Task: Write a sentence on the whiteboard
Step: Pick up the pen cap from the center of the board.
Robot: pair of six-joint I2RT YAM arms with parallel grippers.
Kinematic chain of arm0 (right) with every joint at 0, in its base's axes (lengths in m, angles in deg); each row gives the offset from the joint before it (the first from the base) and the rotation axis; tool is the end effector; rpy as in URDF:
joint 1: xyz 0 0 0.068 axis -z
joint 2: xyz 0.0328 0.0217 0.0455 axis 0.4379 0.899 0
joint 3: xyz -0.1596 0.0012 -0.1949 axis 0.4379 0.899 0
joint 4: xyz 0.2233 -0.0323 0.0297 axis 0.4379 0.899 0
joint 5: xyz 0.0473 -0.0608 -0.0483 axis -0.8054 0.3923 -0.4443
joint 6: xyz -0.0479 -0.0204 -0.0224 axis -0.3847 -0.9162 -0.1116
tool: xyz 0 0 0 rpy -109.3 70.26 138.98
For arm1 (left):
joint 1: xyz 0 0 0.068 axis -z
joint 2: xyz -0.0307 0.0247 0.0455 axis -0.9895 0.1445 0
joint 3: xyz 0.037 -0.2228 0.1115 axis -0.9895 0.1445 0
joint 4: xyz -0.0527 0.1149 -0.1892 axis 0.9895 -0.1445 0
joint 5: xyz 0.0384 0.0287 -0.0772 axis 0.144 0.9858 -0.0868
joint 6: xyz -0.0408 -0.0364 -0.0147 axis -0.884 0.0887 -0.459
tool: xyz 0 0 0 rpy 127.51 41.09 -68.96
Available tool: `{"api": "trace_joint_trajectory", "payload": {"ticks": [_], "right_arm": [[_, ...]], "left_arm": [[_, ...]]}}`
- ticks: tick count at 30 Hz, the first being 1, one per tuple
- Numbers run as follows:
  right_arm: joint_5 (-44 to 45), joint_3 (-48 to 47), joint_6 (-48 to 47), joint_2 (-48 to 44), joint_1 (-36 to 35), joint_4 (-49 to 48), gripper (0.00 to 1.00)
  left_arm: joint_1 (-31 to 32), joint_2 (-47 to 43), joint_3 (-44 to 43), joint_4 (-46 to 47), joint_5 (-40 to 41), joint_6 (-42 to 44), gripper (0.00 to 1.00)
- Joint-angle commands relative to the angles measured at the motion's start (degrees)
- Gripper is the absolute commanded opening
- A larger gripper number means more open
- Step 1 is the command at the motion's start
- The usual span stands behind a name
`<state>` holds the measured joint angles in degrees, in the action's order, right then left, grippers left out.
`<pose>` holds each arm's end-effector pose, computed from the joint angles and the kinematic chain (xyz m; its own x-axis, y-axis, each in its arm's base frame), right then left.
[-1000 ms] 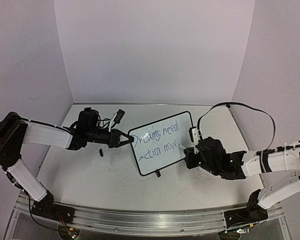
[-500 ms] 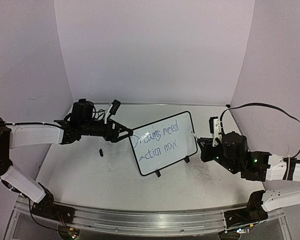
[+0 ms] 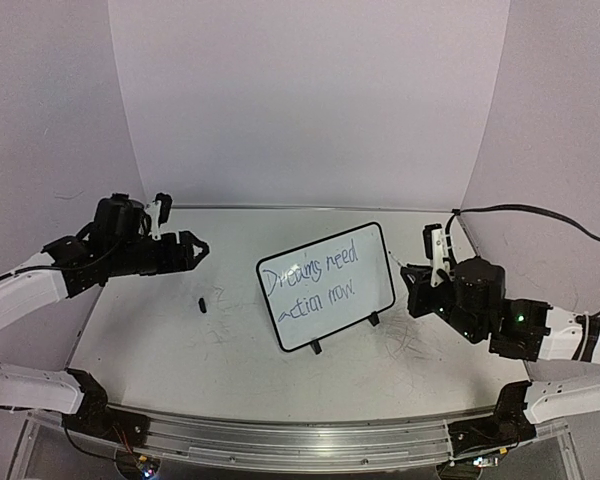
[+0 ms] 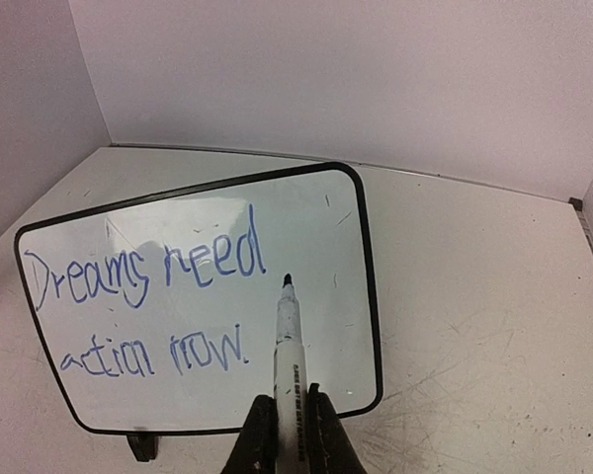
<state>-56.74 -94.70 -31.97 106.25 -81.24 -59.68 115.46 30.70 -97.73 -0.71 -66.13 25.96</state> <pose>0.1257 0.1504 0.2631 -0.2581 -0.0241 -0.9658 -0.4506 0.8873 0.0983 0.1708 -0.1172 0.2886 -0.6298 -0.1305 -0.7657 0.3498 0.8325 -0.4296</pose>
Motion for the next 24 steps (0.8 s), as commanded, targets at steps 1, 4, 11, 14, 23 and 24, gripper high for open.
{"api": "trace_joint_trajectory", "payload": {"ticks": [1, 4, 11, 14, 23, 24], "right_arm": [[-0.6, -2.5, -2.4, -0.5, 0.1, -1.4, 0.00], [-2.1, -1.9, -2.0, -1.2, 0.1, -1.6, 0.00], [-4.4, 0.4, -1.3, -3.6, 0.1, -2.0, 0.00], [-5.4, 1.2, -1.6, -4.1, 0.1, -2.2, 0.00], [-5.6, 2.6, -1.3, -5.5, 0.0, -2.3, 0.00], [-5.6, 2.7, -1.2, -5.6, 0.1, -2.5, 0.00]], "left_arm": [[-0.6, 9.4, -5.6, -10.8, 13.4, -7.8, 0.84], [-1.5, 18.1, -7.6, -11.0, 11.6, -8.2, 0.79], [-2.7, 33.4, -11.1, -10.8, 10.0, -6.9, 0.66], [-3.0, 36.8, -12.8, -10.7, 11.5, -6.3, 0.59], [-3.1, 44.1, -12.8, -8.4, 11.7, -5.9, 0.47], [-3.1, 44.4, -12.5, -7.7, 12.0, -5.8, 0.46]]}}
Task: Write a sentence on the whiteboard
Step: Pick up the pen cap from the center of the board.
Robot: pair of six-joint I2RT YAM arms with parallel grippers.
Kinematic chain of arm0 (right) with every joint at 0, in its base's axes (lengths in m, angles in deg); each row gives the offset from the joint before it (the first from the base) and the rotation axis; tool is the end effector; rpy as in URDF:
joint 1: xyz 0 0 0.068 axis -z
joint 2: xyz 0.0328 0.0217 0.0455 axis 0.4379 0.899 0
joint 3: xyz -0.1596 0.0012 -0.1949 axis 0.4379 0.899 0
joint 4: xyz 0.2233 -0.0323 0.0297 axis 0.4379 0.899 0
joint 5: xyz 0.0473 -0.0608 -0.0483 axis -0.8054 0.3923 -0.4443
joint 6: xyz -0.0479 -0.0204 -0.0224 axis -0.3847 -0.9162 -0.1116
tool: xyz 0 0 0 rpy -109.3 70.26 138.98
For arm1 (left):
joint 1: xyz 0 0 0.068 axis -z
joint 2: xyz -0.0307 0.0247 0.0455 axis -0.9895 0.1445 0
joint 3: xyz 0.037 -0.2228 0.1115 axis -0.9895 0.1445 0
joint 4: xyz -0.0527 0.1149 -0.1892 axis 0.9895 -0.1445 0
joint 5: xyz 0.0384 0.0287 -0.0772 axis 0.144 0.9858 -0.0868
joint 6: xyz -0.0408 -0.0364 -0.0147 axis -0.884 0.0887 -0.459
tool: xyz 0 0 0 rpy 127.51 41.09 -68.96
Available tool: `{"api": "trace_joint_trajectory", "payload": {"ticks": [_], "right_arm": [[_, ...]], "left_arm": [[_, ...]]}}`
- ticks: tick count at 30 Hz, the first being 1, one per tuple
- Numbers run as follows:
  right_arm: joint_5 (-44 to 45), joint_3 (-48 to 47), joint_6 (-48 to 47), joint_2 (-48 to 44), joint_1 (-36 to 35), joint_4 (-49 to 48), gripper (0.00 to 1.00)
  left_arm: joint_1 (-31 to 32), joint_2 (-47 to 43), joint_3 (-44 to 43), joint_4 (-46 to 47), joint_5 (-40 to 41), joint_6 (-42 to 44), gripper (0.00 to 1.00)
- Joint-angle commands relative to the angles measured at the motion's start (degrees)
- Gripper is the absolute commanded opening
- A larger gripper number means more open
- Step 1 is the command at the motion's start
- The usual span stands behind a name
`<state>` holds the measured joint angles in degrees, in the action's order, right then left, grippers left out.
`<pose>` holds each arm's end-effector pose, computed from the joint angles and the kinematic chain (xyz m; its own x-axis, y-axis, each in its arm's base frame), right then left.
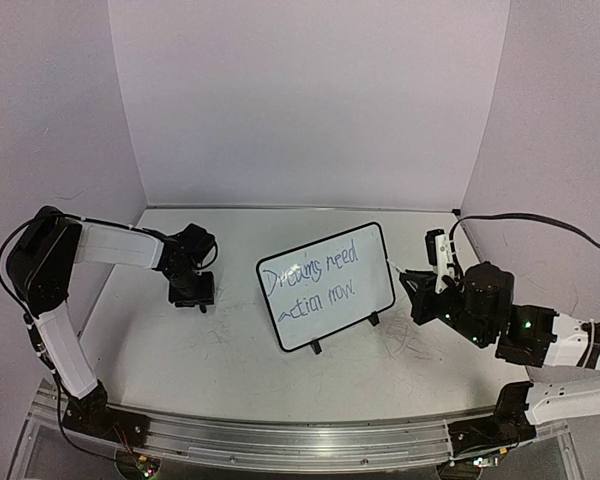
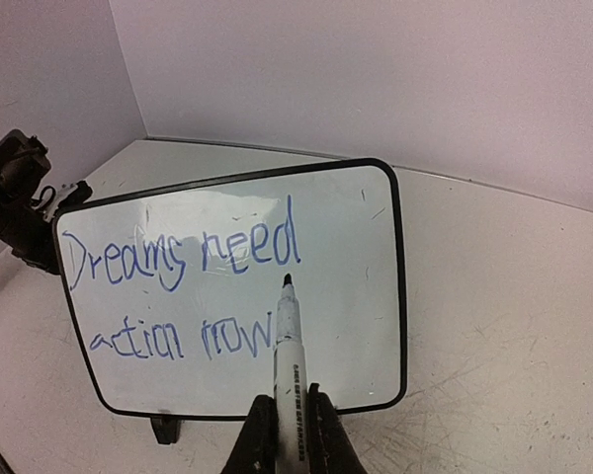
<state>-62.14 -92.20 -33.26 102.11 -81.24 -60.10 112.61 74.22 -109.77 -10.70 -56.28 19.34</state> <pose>0.1167 0.1435 0.2616 -0.2436 -0.0249 -0.9695 -0.5351 0.8372 0.1130 0.2627 -0.1523 0.1520 -0.9366 -0.0865 -0.3395 -0.0538 0.9931 -0.1045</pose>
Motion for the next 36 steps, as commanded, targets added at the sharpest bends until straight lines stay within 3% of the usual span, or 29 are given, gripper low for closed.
{"api": "trace_joint_trajectory", "payload": {"ticks": [1, 15, 20, 25, 30, 36], "right_arm": [[-0.3, 0.2, 0.1, -1.4, 0.0, -2.3, 0.00], [-8.8, -6.3, 2.3, 6.8, -0.1, -2.4, 0.00], [-15.8, -9.2, 3.9, 11.3, -1.2, -5.7, 0.00], [-19.0, -14.7, 6.0, 21.3, -7.3, -15.4, 0.00], [-13.3, -29.4, 6.1, 36.6, -13.3, -21.4, 0.00], [-12.1, -42.6, 8.7, 51.7, -14.7, -30.7, 0.00]], "left_arm": [[-0.2, 1.3, -0.1, 2.9, 2.3, 0.9, 0.45], [-0.2, -3.4, 7.6, 11.2, 2.3, 1.4, 0.10], [-0.2, -16.1, 8.9, 11.3, 2.3, 1.1, 0.05], [-0.3, -31.2, 6.7, 13.4, -2.0, -1.6, 0.01], [-0.2, -40.4, 7.6, 22.8, -7.6, -12.7, 0.00], [-0.2, -46.9, 12.5, 40.1, -11.3, -28.7, 0.00]]}}
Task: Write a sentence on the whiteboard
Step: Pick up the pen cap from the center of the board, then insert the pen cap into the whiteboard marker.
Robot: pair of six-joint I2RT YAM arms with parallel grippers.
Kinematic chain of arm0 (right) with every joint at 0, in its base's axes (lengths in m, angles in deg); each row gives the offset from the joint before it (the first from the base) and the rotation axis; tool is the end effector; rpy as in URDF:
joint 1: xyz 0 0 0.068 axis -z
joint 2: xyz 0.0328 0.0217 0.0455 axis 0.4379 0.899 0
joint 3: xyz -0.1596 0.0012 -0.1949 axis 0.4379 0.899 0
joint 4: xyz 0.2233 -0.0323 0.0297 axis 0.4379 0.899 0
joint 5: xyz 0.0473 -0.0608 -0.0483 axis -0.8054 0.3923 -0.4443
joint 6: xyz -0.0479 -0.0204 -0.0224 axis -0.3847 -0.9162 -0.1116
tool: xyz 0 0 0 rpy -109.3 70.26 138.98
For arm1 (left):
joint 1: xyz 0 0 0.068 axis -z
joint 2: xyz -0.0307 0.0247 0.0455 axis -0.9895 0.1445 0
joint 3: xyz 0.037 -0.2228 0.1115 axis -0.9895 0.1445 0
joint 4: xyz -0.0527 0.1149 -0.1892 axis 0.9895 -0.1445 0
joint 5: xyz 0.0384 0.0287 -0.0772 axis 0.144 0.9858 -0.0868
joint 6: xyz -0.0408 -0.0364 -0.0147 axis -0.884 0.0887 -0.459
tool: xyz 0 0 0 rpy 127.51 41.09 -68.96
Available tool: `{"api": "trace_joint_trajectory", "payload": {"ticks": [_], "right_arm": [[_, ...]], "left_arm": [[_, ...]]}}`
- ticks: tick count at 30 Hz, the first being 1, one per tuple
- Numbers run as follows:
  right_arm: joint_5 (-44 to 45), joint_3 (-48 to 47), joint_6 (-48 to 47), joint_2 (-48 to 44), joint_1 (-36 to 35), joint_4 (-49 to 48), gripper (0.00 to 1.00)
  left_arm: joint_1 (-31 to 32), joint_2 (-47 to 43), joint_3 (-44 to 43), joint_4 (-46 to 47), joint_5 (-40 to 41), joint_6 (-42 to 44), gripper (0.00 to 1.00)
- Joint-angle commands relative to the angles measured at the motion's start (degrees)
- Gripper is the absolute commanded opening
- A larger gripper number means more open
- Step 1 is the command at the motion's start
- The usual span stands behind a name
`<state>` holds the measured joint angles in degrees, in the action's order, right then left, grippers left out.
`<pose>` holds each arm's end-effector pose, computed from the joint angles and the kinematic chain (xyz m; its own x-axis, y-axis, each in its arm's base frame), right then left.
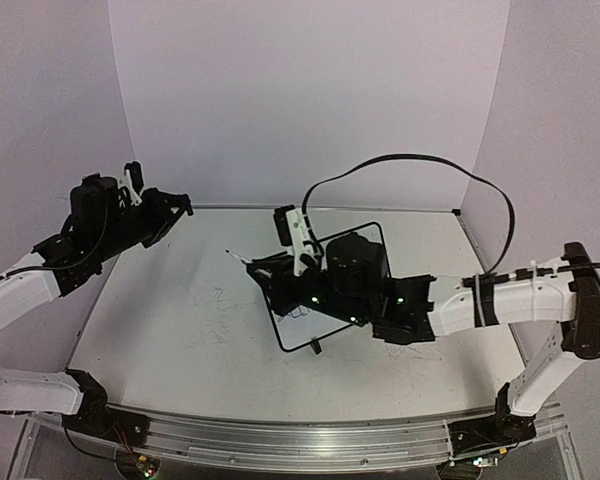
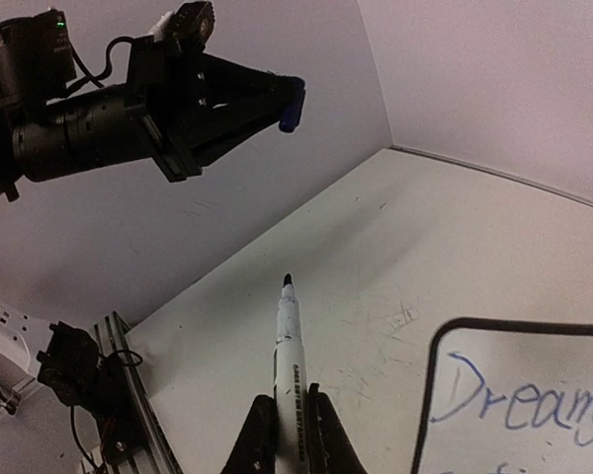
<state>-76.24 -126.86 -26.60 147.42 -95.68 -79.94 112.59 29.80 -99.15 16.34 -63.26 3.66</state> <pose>0.1296 0.3370 0.2992 -0.3020 0.0747 -0.9504 -0.8397 0.4512 0.3023 0.1845 -0.1110 0.3314 -0.4888 -0.5956 -0.6374 0.2335 0.6147 -0.7534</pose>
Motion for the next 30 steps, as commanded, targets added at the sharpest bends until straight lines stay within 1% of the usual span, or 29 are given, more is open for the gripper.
{"api": "trace_joint_trajectory", "payload": {"ticks": [1, 4, 9, 11, 15, 18, 23, 30], "right_arm": [[2.7, -9.5, 1.6, 7.6, -0.3, -11.9, 0.00], [4.7, -11.3, 0.1, 10.4, -0.4, -16.5, 0.00], [6.9, -14.6, -2.3, 12.2, -0.4, -17.9, 0.00], [7.4, -15.1, -3.3, 12.5, -0.6, -18.6, 0.00], [9.3, -17.7, -5.3, 13.9, -1.1, -18.4, 0.00], [8.9, -20.2, -5.9, 15.3, -1.1, -17.6, 0.00], [11.4, -23.4, -5.9, 16.7, -1.2, -14.7, 0.00], [12.0, -23.9, -6.2, 16.9, -1.2, -13.6, 0.00]], "left_arm": [[-0.2, -2.4, 1.6, 14.0, -5.2, -14.6, 0.00], [-0.2, -2.3, 0.9, 16.0, -8.0, -18.7, 0.00], [-0.2, -3.6, 3.2, 18.8, -8.4, -27.0, 0.00], [-0.2, -3.9, 4.0, 20.0, -8.0, -28.5, 0.00], [-0.2, -3.8, 4.7, 22.2, -6.9, -29.5, 0.00], [-0.2, -3.1, 5.3, 24.3, -6.9, -30.2, 0.00], [-0.2, -1.9, 6.1, 27.5, -8.2, -31.1, 0.00], [-0.2, -1.3, 6.0, 29.4, -8.7, -31.1, 0.00]]}}
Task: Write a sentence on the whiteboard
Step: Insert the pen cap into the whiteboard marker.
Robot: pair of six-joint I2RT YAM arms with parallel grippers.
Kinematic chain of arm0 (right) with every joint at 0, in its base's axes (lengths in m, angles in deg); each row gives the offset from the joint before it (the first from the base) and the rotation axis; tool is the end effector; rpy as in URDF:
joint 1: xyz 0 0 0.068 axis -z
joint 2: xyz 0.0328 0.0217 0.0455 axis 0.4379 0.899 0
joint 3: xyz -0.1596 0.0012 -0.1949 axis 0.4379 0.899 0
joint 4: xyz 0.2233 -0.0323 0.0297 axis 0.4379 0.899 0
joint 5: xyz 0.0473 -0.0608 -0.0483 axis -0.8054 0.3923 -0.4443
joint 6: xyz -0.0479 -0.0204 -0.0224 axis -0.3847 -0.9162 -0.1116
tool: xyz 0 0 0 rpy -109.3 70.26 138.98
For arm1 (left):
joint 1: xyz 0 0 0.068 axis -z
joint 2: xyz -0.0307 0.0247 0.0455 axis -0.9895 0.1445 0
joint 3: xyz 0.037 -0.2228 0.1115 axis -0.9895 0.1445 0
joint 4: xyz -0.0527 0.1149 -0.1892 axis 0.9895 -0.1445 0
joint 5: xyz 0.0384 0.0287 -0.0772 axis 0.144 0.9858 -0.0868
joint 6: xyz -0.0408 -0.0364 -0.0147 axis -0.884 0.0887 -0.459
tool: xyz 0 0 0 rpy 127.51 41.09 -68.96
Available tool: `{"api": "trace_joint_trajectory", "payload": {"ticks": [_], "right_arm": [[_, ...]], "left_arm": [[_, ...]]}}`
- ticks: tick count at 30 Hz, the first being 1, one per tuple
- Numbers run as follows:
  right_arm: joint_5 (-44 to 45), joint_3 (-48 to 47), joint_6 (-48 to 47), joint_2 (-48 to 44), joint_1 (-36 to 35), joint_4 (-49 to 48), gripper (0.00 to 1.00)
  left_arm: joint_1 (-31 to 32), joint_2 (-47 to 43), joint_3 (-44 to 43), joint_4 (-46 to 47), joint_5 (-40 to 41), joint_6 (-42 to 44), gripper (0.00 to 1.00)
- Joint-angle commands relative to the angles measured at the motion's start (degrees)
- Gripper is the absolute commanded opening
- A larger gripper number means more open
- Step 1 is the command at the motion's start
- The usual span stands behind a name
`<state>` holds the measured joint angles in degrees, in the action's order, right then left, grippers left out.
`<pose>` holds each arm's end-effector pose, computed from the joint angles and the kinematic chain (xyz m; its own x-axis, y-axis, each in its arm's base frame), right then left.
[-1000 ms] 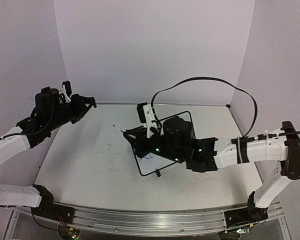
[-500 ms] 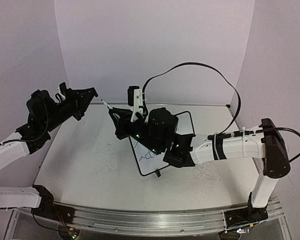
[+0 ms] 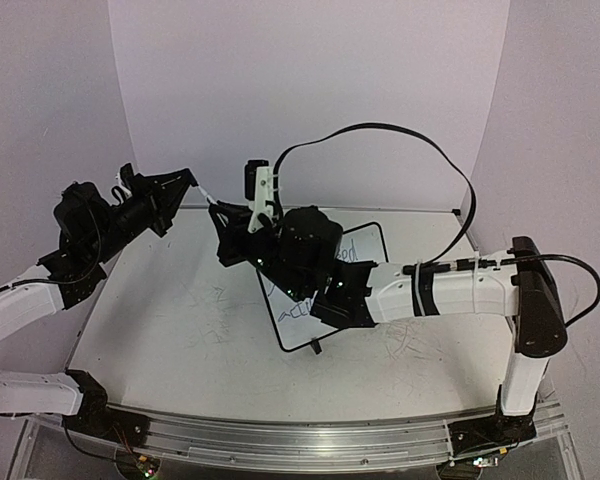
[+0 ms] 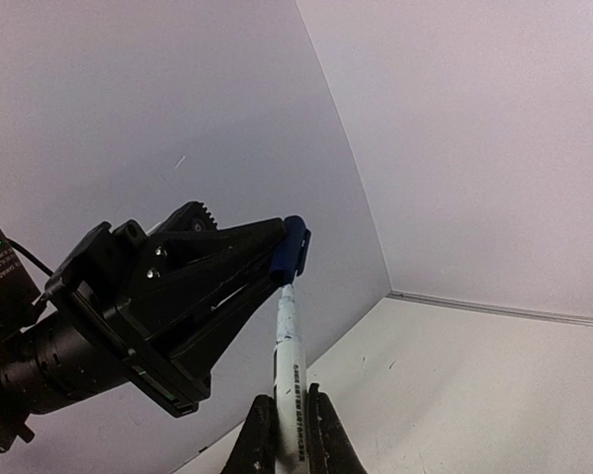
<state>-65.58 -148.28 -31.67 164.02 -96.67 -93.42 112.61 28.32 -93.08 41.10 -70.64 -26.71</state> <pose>0.1528 0.4001 0.3379 -0.1040 0.3561 -0.9287 -0.8034 0.5203 0.2895 0.1782 -0.1132 0.3504 -0.5895 -0.7836 -0.1962 0.2681 0.0394 -0.9626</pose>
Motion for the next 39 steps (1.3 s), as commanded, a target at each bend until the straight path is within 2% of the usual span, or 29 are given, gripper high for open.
{"api": "trace_joint_trajectory", "payload": {"ticks": [1, 18, 28, 39], "right_arm": [[1.4, -2.5, -1.2, 0.2, -0.2, -0.1, 0.00], [2.0, -1.2, -3.8, -0.3, -1.4, -3.5, 0.00], [5.7, -3.2, -3.1, 0.9, -1.4, -0.8, 0.00], [5.0, -5.2, -3.7, 2.3, -1.4, -0.2, 0.00]], "left_arm": [[-0.2, 0.2, 0.0, 4.8, -1.3, -0.9, 0.00], [-0.2, 0.4, 1.3, 5.9, -1.0, -1.0, 0.00], [-0.2, 0.1, 1.0, 6.4, -1.5, -0.7, 0.00], [-0.2, 0.3, 0.8, 7.0, -2.3, -1.0, 0.00]]}}
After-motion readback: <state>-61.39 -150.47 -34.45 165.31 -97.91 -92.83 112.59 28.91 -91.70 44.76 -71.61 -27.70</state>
